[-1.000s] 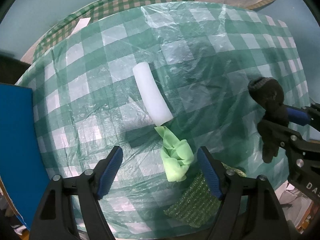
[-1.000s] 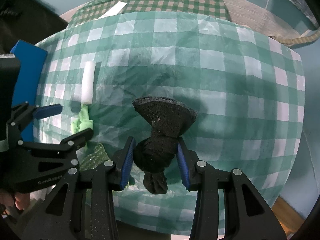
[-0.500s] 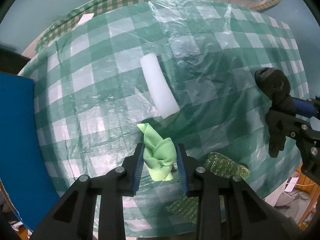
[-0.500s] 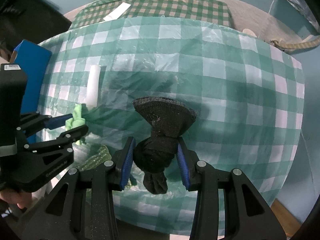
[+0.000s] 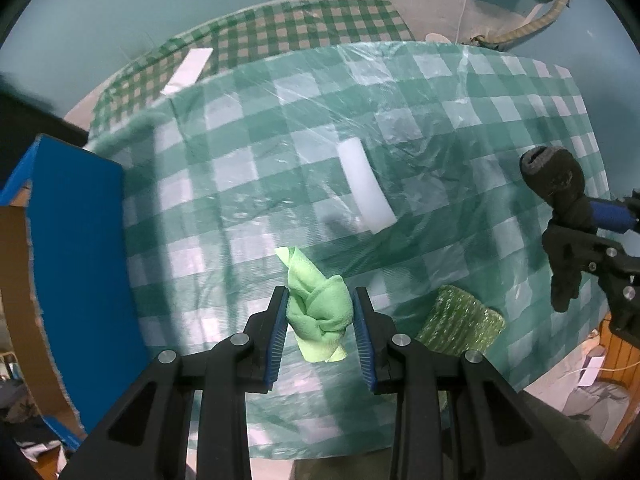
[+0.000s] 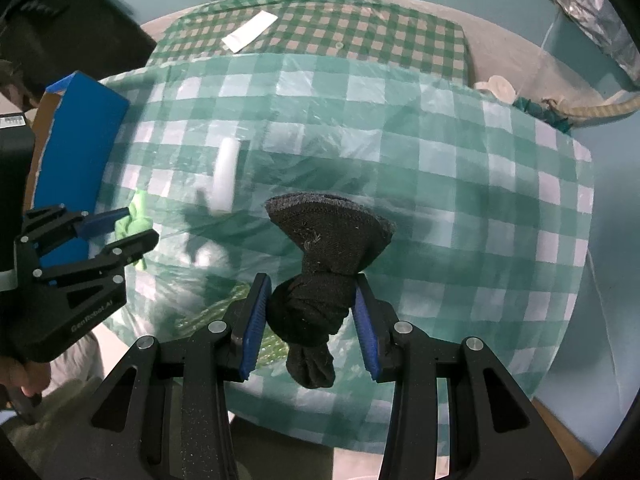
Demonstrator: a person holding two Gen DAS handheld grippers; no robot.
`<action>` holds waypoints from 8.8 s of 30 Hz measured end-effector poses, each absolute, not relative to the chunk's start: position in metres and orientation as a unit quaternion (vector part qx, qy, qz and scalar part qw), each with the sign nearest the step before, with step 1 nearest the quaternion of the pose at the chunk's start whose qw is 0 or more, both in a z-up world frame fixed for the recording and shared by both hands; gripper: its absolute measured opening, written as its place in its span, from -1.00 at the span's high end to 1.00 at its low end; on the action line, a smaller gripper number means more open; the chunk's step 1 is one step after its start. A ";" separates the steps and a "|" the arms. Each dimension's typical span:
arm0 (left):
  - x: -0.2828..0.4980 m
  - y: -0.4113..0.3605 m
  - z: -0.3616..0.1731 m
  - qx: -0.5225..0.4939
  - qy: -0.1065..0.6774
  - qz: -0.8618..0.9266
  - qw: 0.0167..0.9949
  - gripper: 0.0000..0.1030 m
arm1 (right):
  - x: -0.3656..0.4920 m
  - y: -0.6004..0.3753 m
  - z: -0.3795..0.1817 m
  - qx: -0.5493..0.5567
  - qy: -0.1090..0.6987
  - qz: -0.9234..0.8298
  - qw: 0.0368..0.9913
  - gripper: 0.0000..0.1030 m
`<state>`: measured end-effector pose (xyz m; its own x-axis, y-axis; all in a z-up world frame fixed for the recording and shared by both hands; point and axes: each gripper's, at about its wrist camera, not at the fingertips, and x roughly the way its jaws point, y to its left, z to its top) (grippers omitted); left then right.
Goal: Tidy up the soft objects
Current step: 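Close the left tool on the light-green cloth, then lift and carry the green cloth and black glove over the box, then open the left tool over the box while the right tool releases the glove, then move both open tools back over the green scrubber and white foam tube, then close the right tool on the green glittery scrubber, then lower the left tool onto the white foam tube and grasp it while the right tool holds the scrubber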
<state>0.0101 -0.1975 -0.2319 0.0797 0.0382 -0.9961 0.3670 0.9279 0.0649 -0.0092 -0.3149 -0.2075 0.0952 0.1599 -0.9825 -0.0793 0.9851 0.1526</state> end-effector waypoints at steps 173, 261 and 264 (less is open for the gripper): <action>0.011 -0.070 -0.150 0.152 0.637 -0.070 0.753 -0.57 | -0.008 -0.208 -0.159 -0.015 0.655 0.129 0.745 -0.30; 0.081 -0.217 -0.262 0.106 0.704 -0.069 0.699 -0.57 | 0.022 -0.335 -0.240 0.050 0.657 0.095 0.746 0.71; 0.085 -0.219 -0.270 0.093 0.715 -0.059 0.690 -0.57 | 0.028 -0.337 -0.240 0.052 0.655 0.098 0.747 0.71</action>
